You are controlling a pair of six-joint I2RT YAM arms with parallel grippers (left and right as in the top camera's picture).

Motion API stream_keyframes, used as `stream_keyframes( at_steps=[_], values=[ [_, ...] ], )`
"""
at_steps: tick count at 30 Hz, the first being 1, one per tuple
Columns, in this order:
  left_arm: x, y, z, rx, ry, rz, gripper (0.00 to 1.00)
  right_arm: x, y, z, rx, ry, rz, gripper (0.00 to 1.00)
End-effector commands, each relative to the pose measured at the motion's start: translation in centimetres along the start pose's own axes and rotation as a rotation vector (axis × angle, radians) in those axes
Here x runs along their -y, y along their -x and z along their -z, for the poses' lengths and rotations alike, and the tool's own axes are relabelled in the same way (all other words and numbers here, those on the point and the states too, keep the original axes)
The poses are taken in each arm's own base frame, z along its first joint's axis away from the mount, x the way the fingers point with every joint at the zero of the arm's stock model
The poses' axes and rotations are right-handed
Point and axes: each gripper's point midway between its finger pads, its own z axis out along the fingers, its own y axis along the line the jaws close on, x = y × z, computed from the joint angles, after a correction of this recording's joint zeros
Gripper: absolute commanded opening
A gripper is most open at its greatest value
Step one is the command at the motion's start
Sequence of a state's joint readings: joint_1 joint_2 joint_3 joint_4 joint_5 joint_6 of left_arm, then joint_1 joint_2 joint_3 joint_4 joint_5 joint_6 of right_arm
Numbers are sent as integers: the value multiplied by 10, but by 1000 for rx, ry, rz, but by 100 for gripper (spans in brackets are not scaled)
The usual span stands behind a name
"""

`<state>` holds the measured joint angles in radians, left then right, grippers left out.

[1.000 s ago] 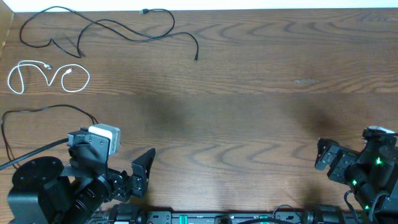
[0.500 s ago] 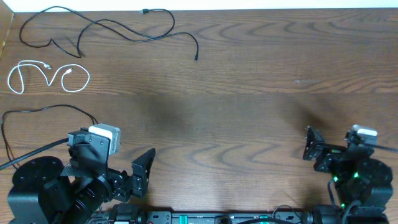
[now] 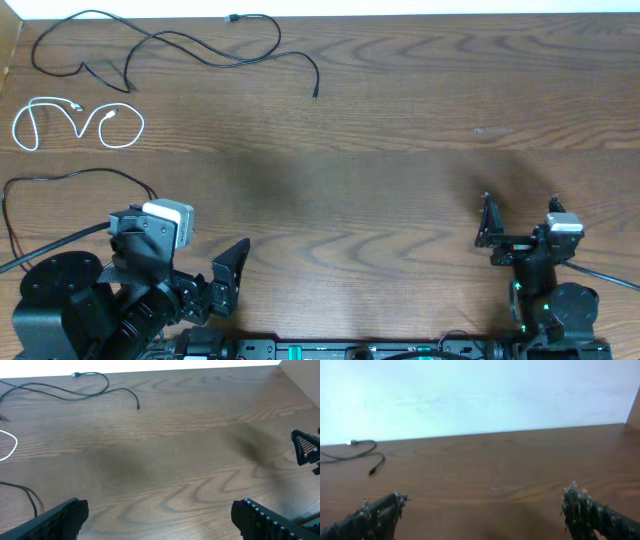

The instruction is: Untangle cables

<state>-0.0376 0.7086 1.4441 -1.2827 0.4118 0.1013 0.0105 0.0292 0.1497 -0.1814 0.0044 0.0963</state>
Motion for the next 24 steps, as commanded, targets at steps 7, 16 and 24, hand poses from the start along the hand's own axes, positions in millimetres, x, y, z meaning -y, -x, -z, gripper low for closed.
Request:
stream_keyframes(
  at_steps=[7, 16, 24],
  values=[
    [-1, -1, 0, 0, 6, 6, 97, -4, -29, -10, 15, 24, 26, 99],
    [-1, -1, 0, 0, 6, 6, 97, 0, -38, -11, -11, -3, 61, 99],
    [-1, -1, 0, 0, 6, 6, 97, -2, -39, -11, -17, 14, 82, 99]
  ],
)
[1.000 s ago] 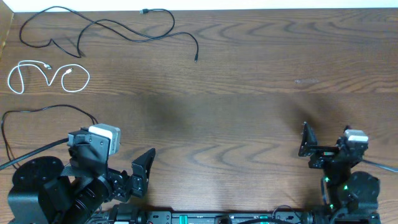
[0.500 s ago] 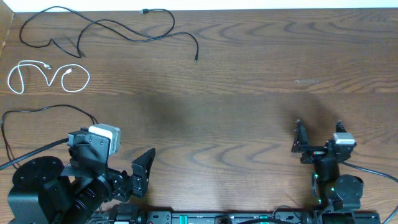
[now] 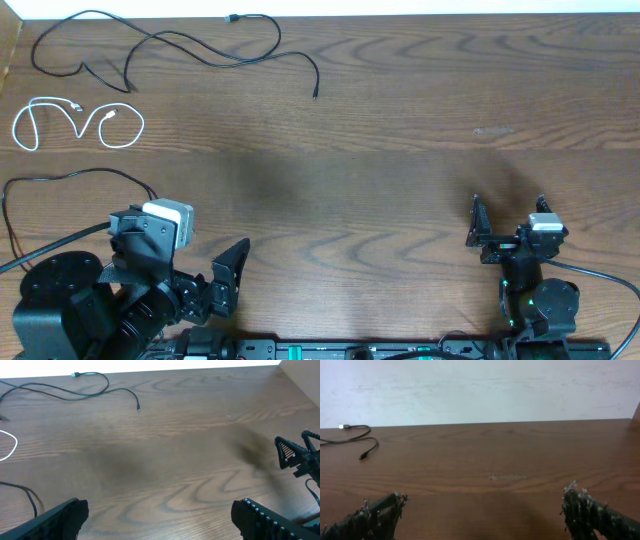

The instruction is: Untangle cables

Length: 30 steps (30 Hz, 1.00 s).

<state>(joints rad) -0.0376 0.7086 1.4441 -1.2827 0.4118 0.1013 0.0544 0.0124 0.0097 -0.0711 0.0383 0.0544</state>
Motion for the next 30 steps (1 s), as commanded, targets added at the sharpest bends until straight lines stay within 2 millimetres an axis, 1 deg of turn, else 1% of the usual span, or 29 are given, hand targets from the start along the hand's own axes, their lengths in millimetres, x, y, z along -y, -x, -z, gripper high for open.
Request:
stream_keyframes(
  at_steps=[1, 7, 13, 30],
  values=[
    [-1, -1, 0, 0, 6, 6, 97, -2, -2, 0, -3, 10, 50, 99],
    [-1, -1, 0, 0, 6, 6, 97, -2, -2, 0, -4, 8, 53, 99],
    [-1, -1, 0, 0, 6, 6, 97, 4, -1, 0, 0, -12, 50, 99],
    [-1, -1, 0, 0, 6, 6, 97, 4, -1, 0, 0, -12, 50, 99]
  ],
)
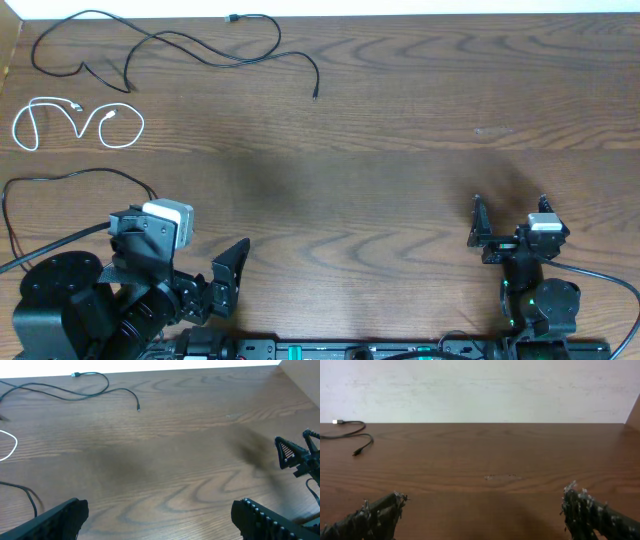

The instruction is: Untangle cables

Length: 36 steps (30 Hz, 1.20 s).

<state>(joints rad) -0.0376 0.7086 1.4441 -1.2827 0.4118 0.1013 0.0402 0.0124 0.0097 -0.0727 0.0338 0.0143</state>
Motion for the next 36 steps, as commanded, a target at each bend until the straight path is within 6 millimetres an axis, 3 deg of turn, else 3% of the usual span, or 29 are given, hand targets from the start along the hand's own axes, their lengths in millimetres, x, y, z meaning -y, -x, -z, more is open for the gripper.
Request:
stream_keyframes(
  at_steps=[1, 21, 30, 36],
  values=[
    [-1, -1, 0, 0, 6, 5, 97, 1, -1, 0, 2, -3, 11, 99],
    [-1, -2, 0, -5, 5, 8, 97, 1, -1, 0, 2, -3, 11, 99],
    [1, -27, 2, -82, 4, 32, 97, 1, -1, 0, 2, -3, 11, 99],
    [0, -47, -22, -51, -34, -13, 97, 1, -1, 0, 2, -3, 11, 99]
  ],
)
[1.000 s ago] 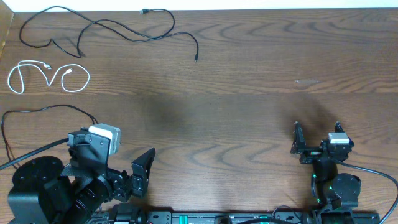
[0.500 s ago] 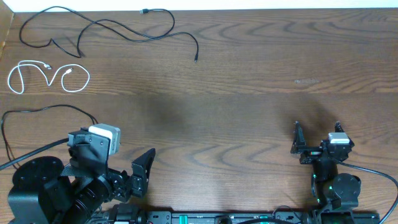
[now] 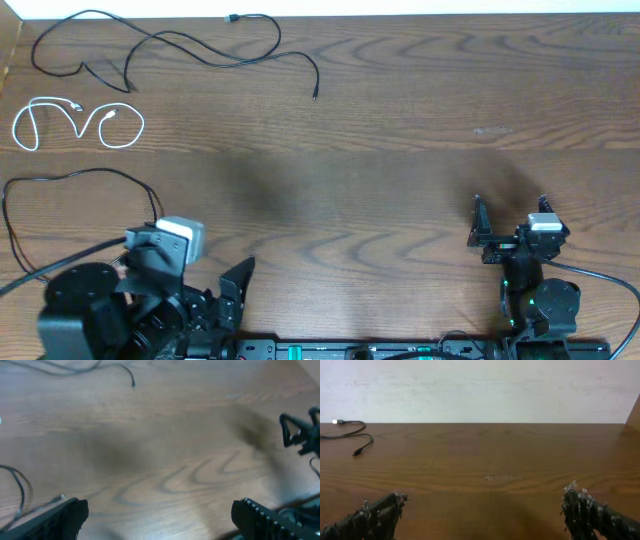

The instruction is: Untangle cables

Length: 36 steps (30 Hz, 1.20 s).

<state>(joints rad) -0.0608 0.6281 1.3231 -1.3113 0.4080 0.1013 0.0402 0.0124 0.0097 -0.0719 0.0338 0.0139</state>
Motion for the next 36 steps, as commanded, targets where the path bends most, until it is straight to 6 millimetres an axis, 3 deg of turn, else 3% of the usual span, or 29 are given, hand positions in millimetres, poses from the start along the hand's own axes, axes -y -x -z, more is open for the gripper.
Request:
stream_keyframes(
  at_steps=[1, 4, 9, 19, 26, 30, 36],
  values=[
    [0, -7, -19, 38, -29, -42, 97, 1, -1, 0, 1, -3, 11, 99],
    [-1, -3, -38, 120, -52, -87, 97, 1, -1, 0, 1, -3, 11, 99],
    [-23, -5, -69, 213, 11, -3, 98, 1, -1, 0, 1, -3, 11, 99],
    [-48, -26, -110, 372, 54, -8, 97, 1, -1, 0, 1, -3, 11, 99],
    [-64, -36, -124, 481, 78, 64, 97, 1, -1, 0, 1, -3, 11, 99],
    [-83, -41, -132, 534, 139, 176, 97, 1, -1, 0, 1, -3, 11, 99],
    [-93, -40, -140, 623, 157, 171, 97, 1, -1, 0, 1, -3, 11, 99]
  ],
)
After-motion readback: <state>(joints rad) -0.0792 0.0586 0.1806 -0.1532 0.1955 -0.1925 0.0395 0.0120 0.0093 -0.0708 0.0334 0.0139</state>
